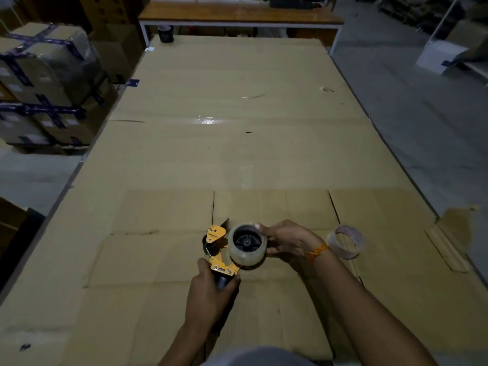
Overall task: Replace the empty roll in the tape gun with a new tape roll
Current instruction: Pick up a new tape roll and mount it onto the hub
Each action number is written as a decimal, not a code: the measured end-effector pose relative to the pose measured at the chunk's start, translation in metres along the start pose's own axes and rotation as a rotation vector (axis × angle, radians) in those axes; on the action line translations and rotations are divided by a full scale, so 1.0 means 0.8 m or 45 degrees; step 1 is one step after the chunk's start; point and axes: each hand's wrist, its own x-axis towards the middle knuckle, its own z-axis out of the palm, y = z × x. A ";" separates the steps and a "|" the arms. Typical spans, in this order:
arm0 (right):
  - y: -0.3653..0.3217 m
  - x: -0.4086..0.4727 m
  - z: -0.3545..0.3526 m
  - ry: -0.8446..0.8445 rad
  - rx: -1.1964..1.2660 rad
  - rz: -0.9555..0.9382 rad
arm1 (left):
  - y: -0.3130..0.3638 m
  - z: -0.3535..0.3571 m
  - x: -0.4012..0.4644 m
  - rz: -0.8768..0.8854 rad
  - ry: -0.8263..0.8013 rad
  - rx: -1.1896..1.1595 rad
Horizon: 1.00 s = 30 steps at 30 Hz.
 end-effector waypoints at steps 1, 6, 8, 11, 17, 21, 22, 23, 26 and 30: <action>0.003 0.000 0.001 -0.001 -0.046 -0.018 | 0.000 -0.001 0.000 -0.001 0.003 -0.001; 0.023 -0.016 0.033 0.157 -0.554 -0.355 | 0.000 -0.001 -0.001 0.012 0.013 0.003; 0.030 -0.015 0.052 0.222 -0.629 -0.518 | -0.001 -0.001 -0.001 0.011 0.011 0.003; 0.029 -0.023 0.068 0.243 -0.543 -0.551 | -0.001 -0.001 -0.001 0.026 0.006 -0.009; 0.041 -0.026 0.078 0.396 -0.722 -0.544 | 0.001 -0.002 -0.001 0.024 -0.022 -0.008; 0.026 -0.036 0.077 0.435 -0.844 -0.614 | -0.003 0.000 0.000 0.022 -0.002 0.003; 0.023 -0.038 0.079 0.464 -0.887 -0.640 | -0.004 0.000 0.000 0.021 0.002 0.010; 0.020 -0.040 0.082 0.491 -0.935 -0.673 | -0.005 0.001 0.001 0.021 0.004 0.014; 0.016 -0.038 0.088 0.556 -1.035 -0.743 | -0.004 0.003 -0.001 0.040 0.010 0.012; 0.014 -0.034 0.089 0.552 -1.100 -0.715 | -0.002 0.003 -0.002 0.043 0.010 0.009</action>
